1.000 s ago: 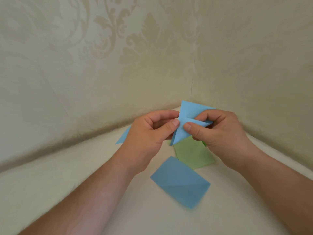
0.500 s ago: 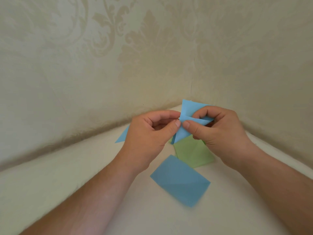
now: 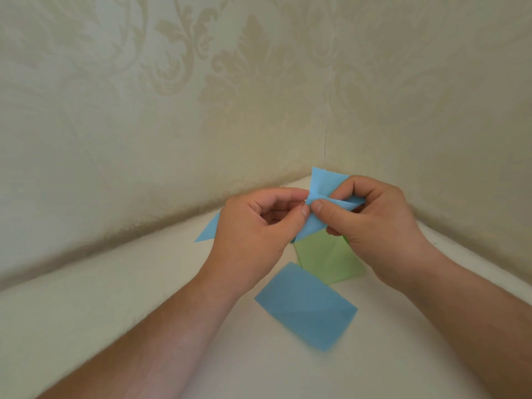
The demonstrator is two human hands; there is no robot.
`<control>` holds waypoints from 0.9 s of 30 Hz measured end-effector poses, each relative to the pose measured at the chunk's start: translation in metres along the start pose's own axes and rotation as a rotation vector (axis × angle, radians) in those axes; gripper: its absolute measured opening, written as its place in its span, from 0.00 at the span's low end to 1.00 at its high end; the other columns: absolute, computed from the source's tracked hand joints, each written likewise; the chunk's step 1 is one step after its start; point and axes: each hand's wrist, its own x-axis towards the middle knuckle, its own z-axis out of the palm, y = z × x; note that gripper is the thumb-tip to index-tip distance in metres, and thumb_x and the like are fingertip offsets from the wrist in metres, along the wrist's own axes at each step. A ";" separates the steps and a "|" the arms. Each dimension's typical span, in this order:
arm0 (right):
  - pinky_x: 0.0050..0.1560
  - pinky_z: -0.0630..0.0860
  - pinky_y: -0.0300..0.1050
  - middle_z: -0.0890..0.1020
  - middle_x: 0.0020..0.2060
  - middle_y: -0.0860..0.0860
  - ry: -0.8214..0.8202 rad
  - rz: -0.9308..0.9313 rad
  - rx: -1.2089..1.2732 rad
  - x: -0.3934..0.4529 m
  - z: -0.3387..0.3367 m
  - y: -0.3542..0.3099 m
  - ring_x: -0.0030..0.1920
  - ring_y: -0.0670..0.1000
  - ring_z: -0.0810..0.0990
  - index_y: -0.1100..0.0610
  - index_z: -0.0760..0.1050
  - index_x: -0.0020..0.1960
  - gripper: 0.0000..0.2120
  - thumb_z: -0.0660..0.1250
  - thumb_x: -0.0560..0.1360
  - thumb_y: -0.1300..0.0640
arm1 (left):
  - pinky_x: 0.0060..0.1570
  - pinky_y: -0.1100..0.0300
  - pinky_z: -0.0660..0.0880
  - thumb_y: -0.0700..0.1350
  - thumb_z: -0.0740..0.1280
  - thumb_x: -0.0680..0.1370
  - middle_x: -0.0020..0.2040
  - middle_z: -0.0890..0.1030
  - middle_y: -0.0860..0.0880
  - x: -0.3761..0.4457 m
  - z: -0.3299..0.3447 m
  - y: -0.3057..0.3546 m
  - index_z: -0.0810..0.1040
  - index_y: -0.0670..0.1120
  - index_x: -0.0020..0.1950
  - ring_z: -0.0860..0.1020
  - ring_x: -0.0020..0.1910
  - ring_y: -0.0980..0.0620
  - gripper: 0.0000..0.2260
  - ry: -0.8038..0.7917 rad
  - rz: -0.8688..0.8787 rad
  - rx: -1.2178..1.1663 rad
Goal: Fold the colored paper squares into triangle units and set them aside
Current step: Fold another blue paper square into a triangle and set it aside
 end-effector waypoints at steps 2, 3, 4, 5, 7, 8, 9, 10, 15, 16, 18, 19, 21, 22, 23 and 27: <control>0.40 0.75 0.53 0.81 0.37 0.50 -0.002 -0.013 0.001 0.000 0.000 -0.001 0.36 0.53 0.77 0.50 0.80 0.42 0.10 0.80 0.71 0.60 | 0.44 0.62 0.81 0.34 0.73 0.77 0.44 0.88 0.49 0.000 0.000 0.000 0.87 0.48 0.50 0.86 0.43 0.53 0.09 0.005 0.007 0.021; 0.40 0.77 0.52 0.83 0.40 0.50 -0.001 -0.017 -0.001 0.000 0.000 -0.001 0.37 0.52 0.78 0.47 0.80 0.47 0.13 0.81 0.70 0.60 | 0.44 0.61 0.81 0.35 0.73 0.77 0.44 0.88 0.49 0.001 -0.001 0.000 0.87 0.49 0.49 0.86 0.43 0.53 0.09 0.009 0.006 0.031; 0.40 0.78 0.50 0.83 0.43 0.51 -0.004 -0.018 -0.002 0.000 -0.001 -0.002 0.38 0.52 0.80 0.43 0.79 0.50 0.18 0.81 0.68 0.59 | 0.44 0.61 0.81 0.35 0.73 0.77 0.44 0.88 0.50 0.001 -0.001 0.000 0.87 0.50 0.49 0.85 0.42 0.54 0.10 0.013 -0.001 0.042; 0.39 0.78 0.49 0.84 0.45 0.52 -0.009 -0.019 -0.005 0.001 -0.003 -0.003 0.39 0.52 0.82 0.41 0.79 0.53 0.20 0.81 0.67 0.57 | 0.44 0.61 0.81 0.35 0.74 0.77 0.44 0.88 0.50 0.001 -0.001 0.000 0.87 0.50 0.48 0.85 0.42 0.54 0.10 0.015 -0.012 0.051; 0.39 0.77 0.48 0.84 0.44 0.51 -0.032 -0.018 -0.006 0.003 -0.008 -0.007 0.41 0.53 0.83 0.38 0.78 0.55 0.23 0.79 0.65 0.57 | 0.44 0.62 0.81 0.35 0.73 0.77 0.43 0.88 0.50 0.002 -0.002 0.000 0.87 0.49 0.48 0.85 0.42 0.54 0.09 0.007 -0.036 0.055; 0.40 0.77 0.49 0.85 0.43 0.51 -0.047 -0.014 -0.004 0.005 -0.012 -0.009 0.41 0.53 0.83 0.38 0.78 0.56 0.24 0.79 0.66 0.58 | 0.43 0.63 0.80 0.34 0.73 0.77 0.43 0.88 0.50 0.002 -0.003 0.000 0.87 0.49 0.48 0.84 0.41 0.55 0.09 -0.001 -0.048 0.053; 0.42 0.78 0.51 0.85 0.43 0.51 -0.068 -0.005 -0.010 0.006 -0.015 -0.011 0.41 0.53 0.84 0.39 0.78 0.57 0.26 0.80 0.67 0.61 | 0.42 0.64 0.79 0.34 0.73 0.77 0.42 0.87 0.51 0.002 -0.004 0.000 0.87 0.48 0.49 0.83 0.40 0.56 0.09 -0.011 -0.056 0.055; 0.43 0.79 0.52 0.86 0.42 0.53 -0.097 0.014 -0.032 0.007 -0.018 -0.013 0.40 0.53 0.84 0.40 0.78 0.59 0.27 0.80 0.68 0.64 | 0.40 0.64 0.77 0.34 0.73 0.77 0.40 0.87 0.50 0.001 -0.004 0.001 0.86 0.49 0.50 0.82 0.39 0.55 0.10 -0.026 -0.064 0.063; 0.43 0.80 0.50 0.85 0.41 0.60 -0.313 0.124 -0.185 0.005 -0.026 -0.020 0.37 0.53 0.84 0.44 0.80 0.58 0.24 0.79 0.70 0.66 | 0.41 0.63 0.75 0.36 0.73 0.77 0.42 0.87 0.47 0.000 -0.006 0.001 0.79 0.57 0.61 0.78 0.37 0.53 0.19 -0.114 -0.117 0.133; 0.43 0.80 0.50 0.85 0.42 0.60 -0.320 0.135 -0.202 0.004 -0.027 -0.020 0.38 0.54 0.84 0.45 0.82 0.57 0.22 0.79 0.70 0.66 | 0.42 0.62 0.76 0.37 0.73 0.77 0.43 0.87 0.47 0.000 -0.006 0.001 0.78 0.58 0.62 0.78 0.37 0.53 0.20 -0.131 -0.119 0.145; 0.45 0.81 0.51 0.86 0.42 0.58 -0.321 0.159 -0.201 0.004 -0.026 -0.020 0.41 0.55 0.86 0.48 0.84 0.53 0.15 0.78 0.71 0.64 | 0.43 0.60 0.76 0.36 0.73 0.77 0.43 0.87 0.46 0.000 -0.007 0.001 0.77 0.59 0.64 0.78 0.37 0.52 0.22 -0.166 -0.113 0.165; 0.46 0.81 0.51 0.87 0.42 0.56 -0.323 0.175 -0.190 0.005 -0.026 -0.020 0.42 0.54 0.87 0.51 0.85 0.49 0.10 0.77 0.72 0.63 | 0.42 0.59 0.76 0.36 0.73 0.76 0.42 0.87 0.46 0.000 -0.007 0.002 0.76 0.59 0.65 0.78 0.37 0.52 0.23 -0.183 -0.108 0.176; 0.44 0.81 0.49 0.88 0.41 0.56 -0.343 0.209 -0.190 0.005 -0.026 -0.020 0.41 0.53 0.87 0.55 0.86 0.44 0.03 0.76 0.73 0.62 | 0.42 0.59 0.75 0.36 0.73 0.76 0.42 0.87 0.47 0.000 -0.008 0.001 0.76 0.59 0.66 0.77 0.36 0.52 0.24 -0.208 -0.101 0.191; 0.43 0.81 0.48 0.88 0.41 0.56 -0.356 0.221 -0.199 0.005 -0.027 -0.021 0.41 0.53 0.87 0.56 0.86 0.43 0.02 0.76 0.73 0.61 | 0.43 0.58 0.76 0.36 0.73 0.76 0.42 0.87 0.48 0.000 -0.008 0.001 0.76 0.59 0.66 0.78 0.36 0.52 0.25 -0.214 -0.099 0.196; 0.43 0.81 0.48 0.88 0.41 0.56 -0.368 0.228 -0.203 0.005 -0.027 -0.021 0.41 0.53 0.87 0.56 0.86 0.43 0.02 0.76 0.73 0.61 | 0.43 0.56 0.76 0.36 0.73 0.76 0.42 0.87 0.48 0.000 -0.008 0.001 0.76 0.59 0.66 0.78 0.36 0.52 0.25 -0.219 -0.099 0.199; 0.41 0.78 0.48 0.87 0.40 0.57 -0.361 0.228 -0.198 0.004 -0.025 -0.019 0.39 0.52 0.84 0.57 0.85 0.42 0.02 0.75 0.74 0.62 | 0.46 0.52 0.76 0.38 0.74 0.76 0.43 0.87 0.48 0.001 -0.008 -0.003 0.76 0.60 0.65 0.79 0.39 0.51 0.23 -0.233 -0.112 0.190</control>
